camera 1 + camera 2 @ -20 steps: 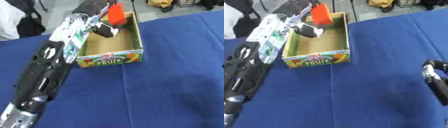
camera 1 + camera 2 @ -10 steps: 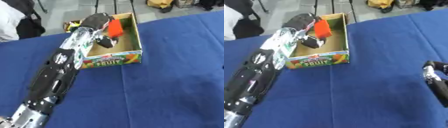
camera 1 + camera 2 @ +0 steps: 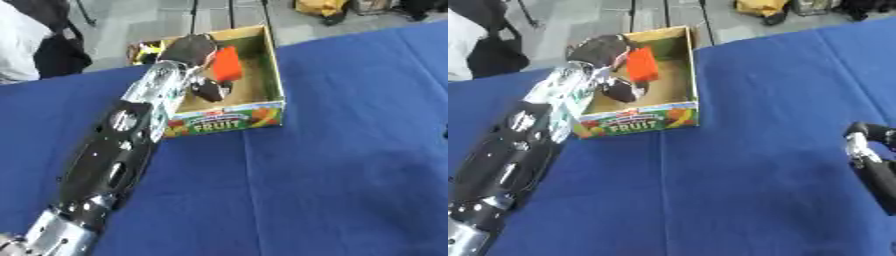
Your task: Pick up objects on the table and place them in the box.
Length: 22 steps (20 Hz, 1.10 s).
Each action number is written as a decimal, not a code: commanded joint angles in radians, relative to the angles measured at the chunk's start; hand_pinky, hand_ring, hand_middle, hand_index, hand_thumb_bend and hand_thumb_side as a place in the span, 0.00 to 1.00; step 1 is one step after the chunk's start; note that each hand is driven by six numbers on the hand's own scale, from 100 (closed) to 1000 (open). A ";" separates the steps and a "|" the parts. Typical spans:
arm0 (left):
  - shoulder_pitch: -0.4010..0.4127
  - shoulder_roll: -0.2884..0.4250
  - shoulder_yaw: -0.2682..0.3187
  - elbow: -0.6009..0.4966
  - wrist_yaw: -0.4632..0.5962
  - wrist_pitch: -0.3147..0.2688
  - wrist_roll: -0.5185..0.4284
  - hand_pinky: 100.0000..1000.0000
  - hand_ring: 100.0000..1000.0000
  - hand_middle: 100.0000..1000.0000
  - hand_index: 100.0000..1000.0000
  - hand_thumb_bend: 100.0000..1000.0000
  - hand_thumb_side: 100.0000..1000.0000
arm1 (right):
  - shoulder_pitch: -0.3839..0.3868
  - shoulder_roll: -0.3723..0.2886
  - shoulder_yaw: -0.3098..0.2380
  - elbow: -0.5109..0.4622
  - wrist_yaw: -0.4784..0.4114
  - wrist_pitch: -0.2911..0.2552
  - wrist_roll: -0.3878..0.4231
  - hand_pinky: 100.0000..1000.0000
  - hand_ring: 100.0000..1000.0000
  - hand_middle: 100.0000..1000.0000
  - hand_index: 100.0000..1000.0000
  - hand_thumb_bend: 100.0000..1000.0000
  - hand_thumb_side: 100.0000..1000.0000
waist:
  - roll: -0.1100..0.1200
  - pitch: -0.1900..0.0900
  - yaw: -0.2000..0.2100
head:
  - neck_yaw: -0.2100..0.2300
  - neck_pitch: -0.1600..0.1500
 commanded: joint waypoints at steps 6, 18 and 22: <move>-0.020 0.018 0.023 -0.009 -0.068 0.029 0.003 0.70 0.93 0.97 1.00 0.53 0.77 | -0.002 -0.011 -0.004 -0.021 -0.003 -0.001 0.003 0.72 0.95 0.65 0.74 0.00 0.65 | -0.006 -0.022 0.000 | 0.001 -0.008; -0.014 0.025 0.036 -0.032 -0.059 0.065 0.040 0.68 0.92 0.94 1.00 0.49 0.83 | 0.000 -0.009 -0.006 -0.021 -0.005 0.002 0.002 0.72 0.95 0.65 0.74 0.00 0.64 | -0.008 -0.020 -0.001 | -0.005 -0.004; 0.000 0.049 0.036 -0.168 0.011 0.087 0.128 0.59 0.83 0.84 0.98 0.21 0.85 | 0.002 -0.008 -0.008 -0.021 -0.006 0.002 -0.001 0.72 0.95 0.65 0.74 0.00 0.64 | -0.012 -0.021 0.012 | -0.014 0.001</move>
